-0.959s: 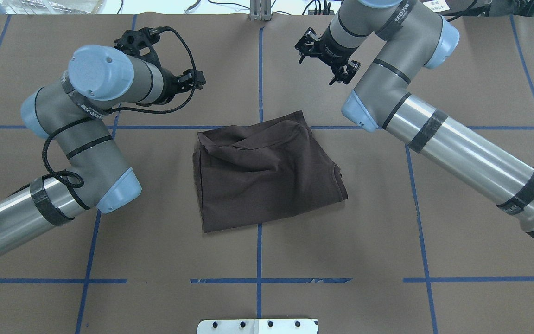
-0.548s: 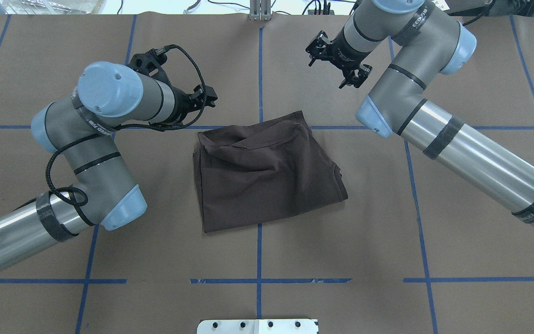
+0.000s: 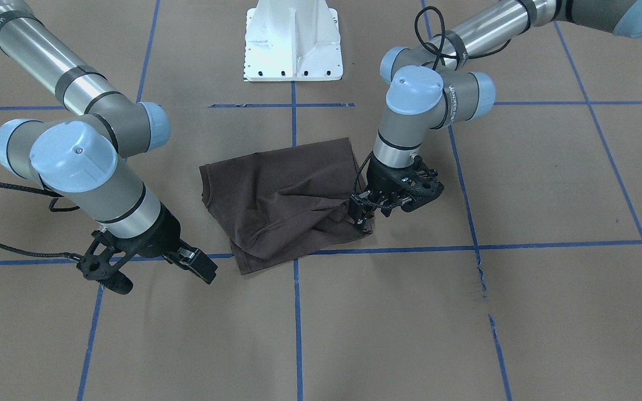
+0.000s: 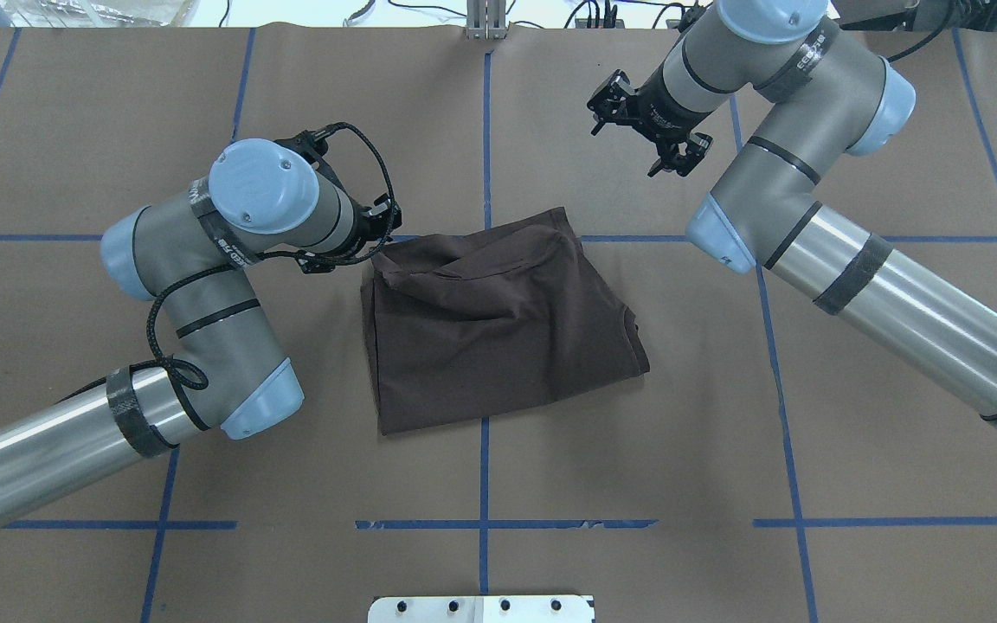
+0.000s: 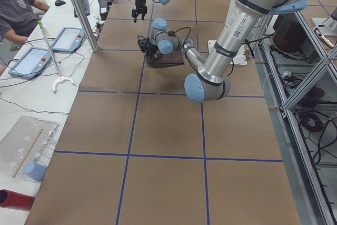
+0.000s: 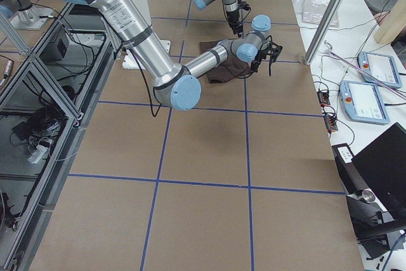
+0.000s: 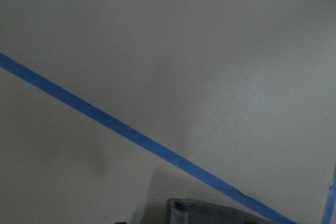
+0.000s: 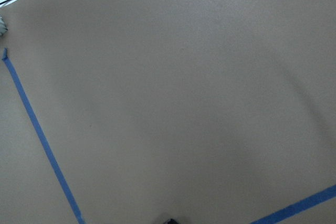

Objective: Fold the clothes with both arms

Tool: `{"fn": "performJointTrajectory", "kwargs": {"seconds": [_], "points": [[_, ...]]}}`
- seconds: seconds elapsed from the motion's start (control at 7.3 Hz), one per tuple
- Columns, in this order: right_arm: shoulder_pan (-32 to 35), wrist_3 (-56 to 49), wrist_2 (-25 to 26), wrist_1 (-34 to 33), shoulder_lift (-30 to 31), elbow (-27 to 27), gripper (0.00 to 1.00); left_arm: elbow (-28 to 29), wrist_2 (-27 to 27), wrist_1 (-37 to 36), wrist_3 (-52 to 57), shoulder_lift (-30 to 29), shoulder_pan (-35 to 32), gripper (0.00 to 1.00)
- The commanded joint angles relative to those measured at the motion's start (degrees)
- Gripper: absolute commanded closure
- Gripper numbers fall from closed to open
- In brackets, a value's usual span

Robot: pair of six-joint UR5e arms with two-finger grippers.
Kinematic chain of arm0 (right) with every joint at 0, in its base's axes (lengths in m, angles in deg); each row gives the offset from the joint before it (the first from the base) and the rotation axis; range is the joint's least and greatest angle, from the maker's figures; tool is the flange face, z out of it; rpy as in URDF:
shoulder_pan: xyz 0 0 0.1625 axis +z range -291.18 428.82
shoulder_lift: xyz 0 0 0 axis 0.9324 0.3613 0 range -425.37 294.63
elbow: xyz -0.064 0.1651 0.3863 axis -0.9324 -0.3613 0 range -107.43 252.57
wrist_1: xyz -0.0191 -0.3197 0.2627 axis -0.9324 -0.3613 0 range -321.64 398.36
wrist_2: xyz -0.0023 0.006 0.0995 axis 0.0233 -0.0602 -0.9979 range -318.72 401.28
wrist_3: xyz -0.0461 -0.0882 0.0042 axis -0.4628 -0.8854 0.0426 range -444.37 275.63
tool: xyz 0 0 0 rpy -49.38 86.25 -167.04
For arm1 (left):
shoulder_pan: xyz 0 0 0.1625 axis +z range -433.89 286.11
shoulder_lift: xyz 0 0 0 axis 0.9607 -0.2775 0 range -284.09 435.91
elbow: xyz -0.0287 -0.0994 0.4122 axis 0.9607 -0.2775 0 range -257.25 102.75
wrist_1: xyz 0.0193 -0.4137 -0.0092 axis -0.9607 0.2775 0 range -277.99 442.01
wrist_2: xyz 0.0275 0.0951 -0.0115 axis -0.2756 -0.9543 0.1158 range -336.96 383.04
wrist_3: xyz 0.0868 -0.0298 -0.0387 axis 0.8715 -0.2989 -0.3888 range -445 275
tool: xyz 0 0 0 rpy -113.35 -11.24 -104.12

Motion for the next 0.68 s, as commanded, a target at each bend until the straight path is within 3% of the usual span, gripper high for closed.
{"fn": "performJointTrajectory", "kwargs": {"seconds": [0.0,0.41,0.55], "points": [[0.0,0.2,0.0,0.1,0.1,0.1,0.0,0.7,0.8,0.0,-0.1,-0.4,0.6,0.63],[0.1,0.4,0.0,0.1,0.1,0.4,0.0,0.7,2.7,-0.6,-0.3,-0.4,2.4,0.65],[0.1,0.5,0.0,0.1,0.2,0.5,0.0,0.7,2.6,-0.6,-0.6,-0.1,2.9,0.77]]}}
